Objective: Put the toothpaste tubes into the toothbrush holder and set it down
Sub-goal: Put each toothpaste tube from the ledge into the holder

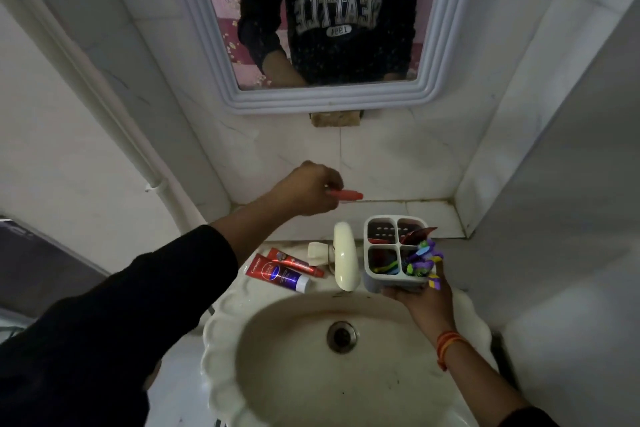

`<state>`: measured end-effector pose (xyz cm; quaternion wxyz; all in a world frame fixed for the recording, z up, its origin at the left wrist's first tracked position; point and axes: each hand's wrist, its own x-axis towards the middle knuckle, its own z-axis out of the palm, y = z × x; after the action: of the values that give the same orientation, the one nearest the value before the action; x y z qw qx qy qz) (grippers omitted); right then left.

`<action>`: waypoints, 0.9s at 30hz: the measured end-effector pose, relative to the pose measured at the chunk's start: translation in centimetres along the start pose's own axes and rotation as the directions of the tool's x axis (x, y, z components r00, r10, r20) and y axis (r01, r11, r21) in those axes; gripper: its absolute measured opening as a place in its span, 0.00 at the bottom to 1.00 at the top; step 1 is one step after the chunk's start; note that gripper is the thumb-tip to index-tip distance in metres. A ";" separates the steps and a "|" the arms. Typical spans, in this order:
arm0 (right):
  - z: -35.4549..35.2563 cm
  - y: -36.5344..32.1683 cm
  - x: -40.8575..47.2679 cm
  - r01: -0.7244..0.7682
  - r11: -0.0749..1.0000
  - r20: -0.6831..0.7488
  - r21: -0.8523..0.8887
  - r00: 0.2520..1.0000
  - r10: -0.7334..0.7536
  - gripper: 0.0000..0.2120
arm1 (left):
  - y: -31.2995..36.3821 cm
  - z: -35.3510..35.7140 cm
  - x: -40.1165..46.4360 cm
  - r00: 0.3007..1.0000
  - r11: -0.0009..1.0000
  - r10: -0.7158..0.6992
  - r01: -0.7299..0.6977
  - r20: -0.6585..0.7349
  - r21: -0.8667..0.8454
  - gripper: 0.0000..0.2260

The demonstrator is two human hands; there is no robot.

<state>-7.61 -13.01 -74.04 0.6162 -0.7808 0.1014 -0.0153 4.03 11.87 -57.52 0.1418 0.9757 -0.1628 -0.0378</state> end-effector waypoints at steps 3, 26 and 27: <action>-0.1 0.3 0.0 0.010 1.000 0.023 -0.017 1.000 -0.009 0.41 | 3.7 -2.5 0.1 1.000 0.998 0.026 -0.026 -0.012 -0.049 0.15; -0.4 1.1 0.3 -0.012 0.999 0.048 0.030 0.999 0.010 0.43 | 4.0 1.6 0.2 0.986 0.987 -0.130 0.138 0.107 -0.077 0.09; -0.4 0.9 0.1 -0.033 0.999 0.057 0.038 0.998 0.031 0.40 | 2.7 1.8 -0.1 0.984 0.986 -0.146 0.154 0.099 -0.069 0.08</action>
<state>-7.72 -13.55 -74.79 0.6343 -0.7669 0.0962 0.0147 2.85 8.99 -58.44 0.1680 0.9762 -0.0937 -0.1003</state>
